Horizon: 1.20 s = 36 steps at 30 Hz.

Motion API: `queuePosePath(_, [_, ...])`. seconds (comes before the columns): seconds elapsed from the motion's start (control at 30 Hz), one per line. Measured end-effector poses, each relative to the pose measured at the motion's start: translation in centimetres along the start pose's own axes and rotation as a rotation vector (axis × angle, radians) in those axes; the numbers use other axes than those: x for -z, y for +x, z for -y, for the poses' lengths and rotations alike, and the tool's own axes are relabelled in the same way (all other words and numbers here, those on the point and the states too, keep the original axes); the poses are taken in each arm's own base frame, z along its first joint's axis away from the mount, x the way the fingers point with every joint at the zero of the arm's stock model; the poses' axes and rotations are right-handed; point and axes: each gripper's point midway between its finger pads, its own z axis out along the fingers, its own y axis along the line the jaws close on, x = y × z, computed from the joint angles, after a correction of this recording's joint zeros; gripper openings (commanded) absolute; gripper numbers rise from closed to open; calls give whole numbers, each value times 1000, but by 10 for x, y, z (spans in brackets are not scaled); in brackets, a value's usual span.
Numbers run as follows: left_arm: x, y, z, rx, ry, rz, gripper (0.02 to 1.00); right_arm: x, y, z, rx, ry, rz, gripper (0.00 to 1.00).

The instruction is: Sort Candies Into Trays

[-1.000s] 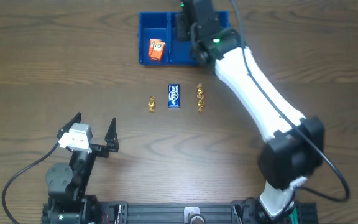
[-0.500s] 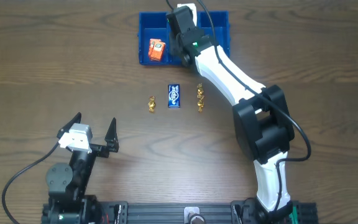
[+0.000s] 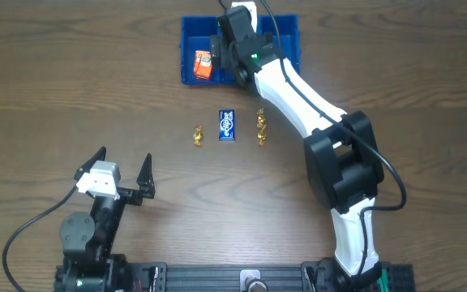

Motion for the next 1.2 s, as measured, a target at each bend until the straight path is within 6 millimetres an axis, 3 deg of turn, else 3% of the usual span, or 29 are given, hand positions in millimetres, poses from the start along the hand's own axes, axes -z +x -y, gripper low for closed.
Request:
queuePosePath(0.2, [0,0,0,0,0,0,998,29,-13,0,7,20,-74,1000])
queuePosePath(0.3, [0,0,0,0,0,0,998,52,14,1,16,39,-223,1000])
queuePosePath(0.4, [0,0,0,0,0,0,996,75,56,-6,38,60,-388,1000])
queuePosePath(0.57, [0,0,0,0,0,0,998,94,92,-46,86,18,-465,1000])
queuePosePath(0.7, [0,0,0,0,0,0,998,90,118,-52,78,27,-509,1000])
queuePosePath(0.97, [0,0,0,0,0,0,998,53,172,-45,6,29,-557,1000])
queuePosePath(1.2, [0,0,0,0,0,0,998,42,198,-41,-21,28,-577,1000])
